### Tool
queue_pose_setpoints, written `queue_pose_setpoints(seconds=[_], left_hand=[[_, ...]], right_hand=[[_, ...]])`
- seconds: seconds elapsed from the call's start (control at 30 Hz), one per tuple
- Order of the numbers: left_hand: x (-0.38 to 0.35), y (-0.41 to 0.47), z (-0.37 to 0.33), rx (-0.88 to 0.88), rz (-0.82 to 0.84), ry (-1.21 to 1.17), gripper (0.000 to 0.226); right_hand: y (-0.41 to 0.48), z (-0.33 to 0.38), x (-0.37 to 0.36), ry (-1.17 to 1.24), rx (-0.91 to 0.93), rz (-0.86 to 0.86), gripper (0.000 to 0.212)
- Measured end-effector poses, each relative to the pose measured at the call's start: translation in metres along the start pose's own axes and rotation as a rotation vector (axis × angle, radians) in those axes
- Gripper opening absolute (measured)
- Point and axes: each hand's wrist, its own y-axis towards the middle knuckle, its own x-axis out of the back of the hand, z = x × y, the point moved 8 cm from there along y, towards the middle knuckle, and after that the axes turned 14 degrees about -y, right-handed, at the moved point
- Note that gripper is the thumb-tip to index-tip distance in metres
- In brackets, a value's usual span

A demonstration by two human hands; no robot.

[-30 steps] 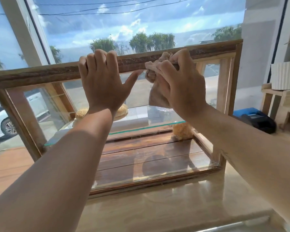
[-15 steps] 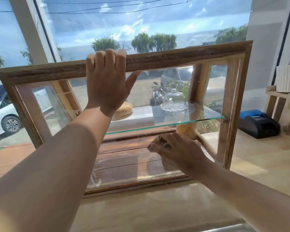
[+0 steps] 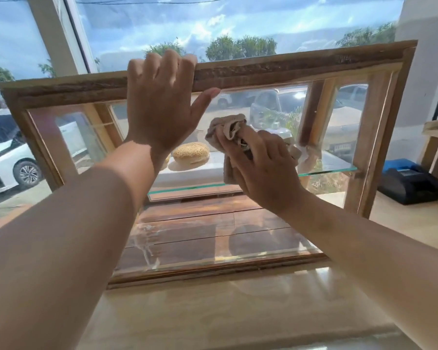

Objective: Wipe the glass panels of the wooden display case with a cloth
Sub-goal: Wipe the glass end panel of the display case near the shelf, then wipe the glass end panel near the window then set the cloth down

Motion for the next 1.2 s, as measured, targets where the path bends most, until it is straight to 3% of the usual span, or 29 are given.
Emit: queue_pose_setpoints(seconds=[0.43, 0.57, 0.77, 0.9, 1.07, 1.13, 1.2], left_hand=[[0.001, -0.001, -0.004, 0.012, -0.095, 0.03, 0.065], [0.0, -0.001, -0.005, 0.011, -0.099, 0.034, 0.066], [0.002, -0.001, -0.006, 0.005, -0.119, 0.077, 0.065], [0.003, -0.001, -0.005, 0.036, -0.062, 0.059, 0.064], [0.001, -0.002, -0.009, 0.072, 0.197, -0.058, 0.074], [0.008, -0.013, -0.018, 0.049, 0.182, -0.095, 0.072], [0.015, -0.04, -0.037, 0.012, 0.135, -0.134, 0.067]], right_hand=[[-0.109, 0.044, 0.003, 0.08, 0.209, 0.079, 0.033], [-0.155, 0.063, 0.007, 0.144, 0.324, 0.209, 0.062], [-0.171, 0.079, 0.018, 0.167, 0.399, 0.286, 0.035], [-0.186, 0.086, 0.026, 0.269, 0.34, 0.419, 0.038], [-0.195, 0.086, 0.04, 0.403, 0.306, 0.563, 0.059], [-0.199, 0.084, 0.044, 0.51, 0.27, 0.613, 0.053], [-0.197, 0.07, 0.048, 0.618, 0.102, 0.637, 0.049]])
